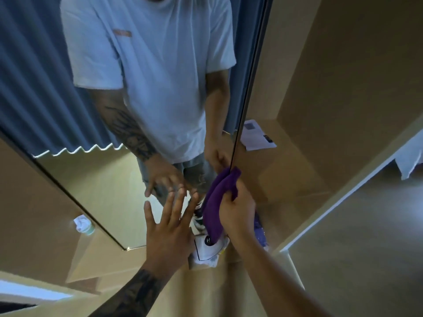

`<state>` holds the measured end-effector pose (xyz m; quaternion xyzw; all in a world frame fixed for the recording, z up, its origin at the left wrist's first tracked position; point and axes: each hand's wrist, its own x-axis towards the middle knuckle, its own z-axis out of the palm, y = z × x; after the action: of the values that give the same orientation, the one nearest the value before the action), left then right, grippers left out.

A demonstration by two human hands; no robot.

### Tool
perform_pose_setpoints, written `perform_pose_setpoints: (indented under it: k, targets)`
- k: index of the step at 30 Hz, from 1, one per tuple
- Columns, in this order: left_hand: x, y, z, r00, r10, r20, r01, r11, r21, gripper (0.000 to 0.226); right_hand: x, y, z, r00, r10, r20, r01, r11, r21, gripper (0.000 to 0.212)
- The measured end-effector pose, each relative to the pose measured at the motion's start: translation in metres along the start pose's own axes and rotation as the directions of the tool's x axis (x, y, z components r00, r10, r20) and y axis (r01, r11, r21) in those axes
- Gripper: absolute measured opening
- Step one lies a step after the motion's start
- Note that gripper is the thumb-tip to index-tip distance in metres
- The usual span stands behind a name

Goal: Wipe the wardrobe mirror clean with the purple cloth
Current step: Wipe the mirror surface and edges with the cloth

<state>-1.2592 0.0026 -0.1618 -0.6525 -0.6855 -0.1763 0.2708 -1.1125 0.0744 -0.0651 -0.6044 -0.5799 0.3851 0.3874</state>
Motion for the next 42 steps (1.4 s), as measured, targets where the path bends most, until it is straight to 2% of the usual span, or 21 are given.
perform_pose_setpoints:
  k: [3, 6, 8, 11, 14, 17, 20, 23, 25, 28, 31, 34, 36, 38, 42]
  targets:
    - [0.01, 0.0, -0.019, 1.0, -0.02, -0.009, 0.02, 1.0, 0.02, 0.088, 0.003, 0.002, -0.003, 0.997, 0.066, 0.05, -0.066, 0.998, 0.002, 0.048]
    - [0.036, -0.003, -0.041, 0.994, -0.062, -0.093, 0.061, 0.998, -0.01, 0.075, 0.01, -0.012, -0.011, 0.994, 0.094, 0.059, -0.096, 0.994, 0.045, 0.04]
    - [0.061, -0.007, -0.057, 0.98, -0.096, -0.177, 0.094, 0.995, -0.021, 0.068, 0.015, -0.032, -0.019, 0.999, 0.044, 0.027, -0.046, 0.997, 0.069, 0.039]
    - [0.095, -0.01, -0.078, 0.95, -0.127, -0.286, 0.124, 0.992, -0.03, 0.067, 0.016, -0.066, -0.036, 0.997, -0.069, -0.015, 0.071, 0.988, 0.134, 0.051]
    - [0.116, -0.011, -0.089, 0.93, -0.125, -0.346, 0.122, 0.992, -0.031, 0.065, 0.015, -0.079, -0.045, 0.987, -0.155, -0.039, 0.159, 0.968, 0.192, 0.058]
    - [0.125, -0.012, -0.09, 0.918, -0.15, -0.367, 0.142, 0.989, -0.051, 0.066, 0.008, -0.066, -0.033, 0.976, -0.199, -0.087, 0.209, 0.97, 0.123, 0.045]
    - [0.126, -0.009, -0.085, 0.906, -0.157, -0.394, 0.157, 0.987, -0.032, 0.07, 0.002, -0.037, -0.019, 0.994, -0.104, -0.041, 0.107, 0.99, 0.088, 0.03]
    - [0.126, -0.013, -0.075, 0.905, -0.122, -0.408, 0.137, 0.991, 0.007, 0.076, 0.001, -0.028, -0.021, 0.998, 0.049, 0.04, -0.054, 0.991, 0.123, 0.031]
    - [0.126, -0.015, -0.068, 0.903, -0.111, -0.414, 0.129, 0.992, 0.014, 0.079, 0.006, -0.039, -0.028, 0.997, 0.073, 0.039, -0.078, 0.985, 0.153, 0.03]
    - [0.127, -0.015, -0.06, 0.897, -0.116, -0.427, 0.124, 0.992, -0.009, 0.081, 0.013, -0.079, -0.046, 1.0, 0.004, -0.007, -0.003, 0.98, 0.197, 0.031]
    - [0.128, -0.016, -0.055, 0.889, -0.115, -0.443, 0.12, 0.993, -0.018, 0.084, 0.02, -0.116, -0.062, 0.987, -0.147, -0.069, 0.159, 0.955, 0.251, 0.033]
    - [0.127, -0.018, -0.051, 0.886, -0.098, -0.453, 0.102, 0.995, -0.016, 0.084, 0.019, -0.12, -0.058, 0.96, -0.236, -0.15, 0.27, 0.921, 0.281, 0.03]
    - [0.127, -0.019, -0.05, 0.884, -0.095, -0.459, 0.096, 0.995, -0.021, 0.085, 0.016, -0.106, -0.046, 0.946, -0.262, -0.191, 0.303, 0.924, 0.235, 0.033]
    - [0.126, -0.02, -0.047, 0.884, -0.089, -0.459, 0.092, 0.996, -0.016, 0.085, 0.015, -0.082, -0.032, 0.956, -0.228, -0.184, 0.265, 0.941, 0.211, 0.038]
    - [0.126, -0.022, -0.044, 0.872, -0.07, -0.484, 0.077, 0.997, -0.004, 0.084, 0.009, -0.028, -0.011, 0.995, -0.054, -0.081, 0.066, 0.984, 0.163, 0.034]
